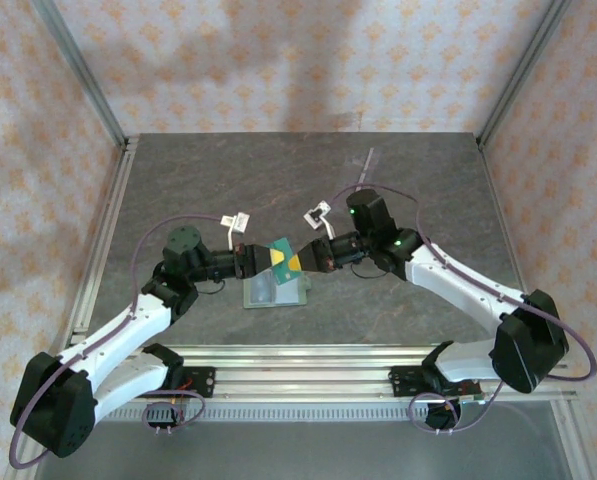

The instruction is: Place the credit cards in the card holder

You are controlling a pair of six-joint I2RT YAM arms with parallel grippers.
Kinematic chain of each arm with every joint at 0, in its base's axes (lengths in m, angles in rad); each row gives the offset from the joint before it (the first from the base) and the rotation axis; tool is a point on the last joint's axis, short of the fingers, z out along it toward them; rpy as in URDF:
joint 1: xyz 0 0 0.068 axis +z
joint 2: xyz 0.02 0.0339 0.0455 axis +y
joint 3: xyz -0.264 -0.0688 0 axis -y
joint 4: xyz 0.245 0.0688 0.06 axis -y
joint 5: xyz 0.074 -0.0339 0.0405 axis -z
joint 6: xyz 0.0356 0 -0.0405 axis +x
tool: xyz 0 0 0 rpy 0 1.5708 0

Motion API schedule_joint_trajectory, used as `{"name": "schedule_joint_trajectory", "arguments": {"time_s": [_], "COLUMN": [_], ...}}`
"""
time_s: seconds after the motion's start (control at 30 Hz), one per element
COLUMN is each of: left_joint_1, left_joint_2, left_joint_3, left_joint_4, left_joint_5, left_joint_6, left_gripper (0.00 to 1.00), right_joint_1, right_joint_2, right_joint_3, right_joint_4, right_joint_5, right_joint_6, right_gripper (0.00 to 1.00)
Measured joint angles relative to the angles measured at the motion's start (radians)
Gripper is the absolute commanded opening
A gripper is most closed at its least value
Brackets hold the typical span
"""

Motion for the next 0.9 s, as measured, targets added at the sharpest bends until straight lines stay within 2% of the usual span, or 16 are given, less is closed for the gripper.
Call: {"name": "schedule_joint_trajectory", "arguments": {"time_s": [0.13, 0.27, 0.4, 0.53, 0.67, 0.9], "left_joint_1": [0.005, 0.051, 0.096, 0.101, 0.101, 0.101], "left_joint_2": [-0.003, -0.024, -0.040, -0.018, 0.068, 0.216], "left_joint_3": [0.027, 0.050, 0.056, 0.061, 0.062, 0.062], "left_joint_4": [-0.116, -0.283, -0.466, -0.634, -0.711, -0.739], "left_joint_5": [-0.040, -0.132, -0.272, -0.410, -0.476, -0.525], "left_joint_6": [0.056, 0.127, 0.187, 0.256, 0.300, 0.341], "left_gripper": [0.55, 0.59, 0.60, 0.59, 0.58, 0.55], "right_joint_1": [0.006, 0.006, 0.006, 0.009, 0.028, 0.048], "right_joint_2": [0.003, 0.028, 0.086, 0.177, 0.282, 0.386], "right_joint_3": [-0.006, -0.064, -0.152, -0.232, -0.285, -0.287], "right_joint_4": [0.007, 0.072, 0.149, 0.270, 0.394, 0.531], "right_joint_5": [0.017, 0.068, 0.156, 0.227, 0.269, 0.280], "right_joint_6": [0.013, 0.073, 0.153, 0.243, 0.317, 0.366], "right_gripper": [0.00, 0.00, 0.00, 0.00, 0.00, 0.00]}}
